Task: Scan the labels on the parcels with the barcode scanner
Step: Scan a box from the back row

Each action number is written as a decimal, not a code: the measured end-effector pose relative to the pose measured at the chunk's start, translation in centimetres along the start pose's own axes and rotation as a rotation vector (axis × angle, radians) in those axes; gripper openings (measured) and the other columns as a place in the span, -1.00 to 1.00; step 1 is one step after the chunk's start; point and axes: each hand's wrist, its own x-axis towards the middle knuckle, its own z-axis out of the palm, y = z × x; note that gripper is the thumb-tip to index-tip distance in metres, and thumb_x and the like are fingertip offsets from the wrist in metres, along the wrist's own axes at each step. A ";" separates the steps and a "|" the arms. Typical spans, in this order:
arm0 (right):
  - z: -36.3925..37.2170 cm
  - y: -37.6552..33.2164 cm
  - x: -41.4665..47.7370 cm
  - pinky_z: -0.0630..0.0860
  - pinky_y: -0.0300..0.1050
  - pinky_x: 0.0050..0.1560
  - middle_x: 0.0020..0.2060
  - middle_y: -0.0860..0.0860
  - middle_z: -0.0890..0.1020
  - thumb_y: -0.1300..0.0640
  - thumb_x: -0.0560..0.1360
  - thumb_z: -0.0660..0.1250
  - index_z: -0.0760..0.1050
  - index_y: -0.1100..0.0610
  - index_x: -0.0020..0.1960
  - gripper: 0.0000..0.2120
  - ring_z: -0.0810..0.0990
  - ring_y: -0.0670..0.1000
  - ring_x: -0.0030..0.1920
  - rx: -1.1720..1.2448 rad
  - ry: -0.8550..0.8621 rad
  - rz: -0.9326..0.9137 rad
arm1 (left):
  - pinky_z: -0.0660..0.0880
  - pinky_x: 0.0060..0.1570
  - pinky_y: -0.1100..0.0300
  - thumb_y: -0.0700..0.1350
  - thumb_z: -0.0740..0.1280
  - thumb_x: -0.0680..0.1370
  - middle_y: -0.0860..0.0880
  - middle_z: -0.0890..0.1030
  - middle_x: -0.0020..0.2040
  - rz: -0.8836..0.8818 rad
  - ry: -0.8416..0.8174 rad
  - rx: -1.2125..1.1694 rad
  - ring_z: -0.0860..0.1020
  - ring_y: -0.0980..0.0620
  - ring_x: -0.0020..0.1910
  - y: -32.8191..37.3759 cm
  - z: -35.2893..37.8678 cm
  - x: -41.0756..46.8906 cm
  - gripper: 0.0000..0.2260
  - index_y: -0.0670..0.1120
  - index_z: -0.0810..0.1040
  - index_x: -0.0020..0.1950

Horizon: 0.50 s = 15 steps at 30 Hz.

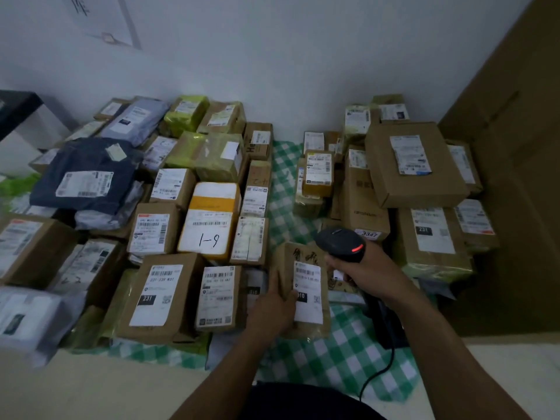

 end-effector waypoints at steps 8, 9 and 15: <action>-0.3 1.1 0.2 0.55 -0.23 -0.25 -0.14 -0.09 0.76 0.08 0.53 0.53 0.60 -0.15 0.20 -0.70 0.63 -0.21 -0.32 0.061 0.007 0.066 | 0.58 0.17 0.07 -0.18 0.39 0.59 -0.20 0.43 0.43 0.035 0.167 0.243 0.57 -0.12 0.26 -0.9 0.5 1.3 -0.40 -0.15 0.20 0.56; -0.4 1.3 0.2 0.55 -0.22 -0.25 -0.14 -0.07 0.76 0.06 0.52 0.54 0.59 -0.12 0.23 -0.69 0.63 -0.19 -0.32 0.060 0.009 0.090 | 0.53 0.28 0.01 -0.20 0.44 0.55 -0.23 0.26 0.54 0.064 0.209 0.270 0.44 -0.18 0.41 -0.4 0.7 1.4 -0.22 -0.14 0.04 0.63; -1.2 2.4 -0.2 0.48 -0.32 -0.34 -0.28 -0.17 0.68 0.09 0.54 0.52 0.56 -0.11 0.33 -0.61 0.58 -0.23 -0.37 0.070 0.014 0.129 | -0.09 0.62 -0.18 0.11 0.53 0.48 -0.10 -0.23 0.68 0.371 0.083 0.504 -0.27 -0.20 0.64 2.8 0.7 5.8 0.08 0.12 -0.26 0.66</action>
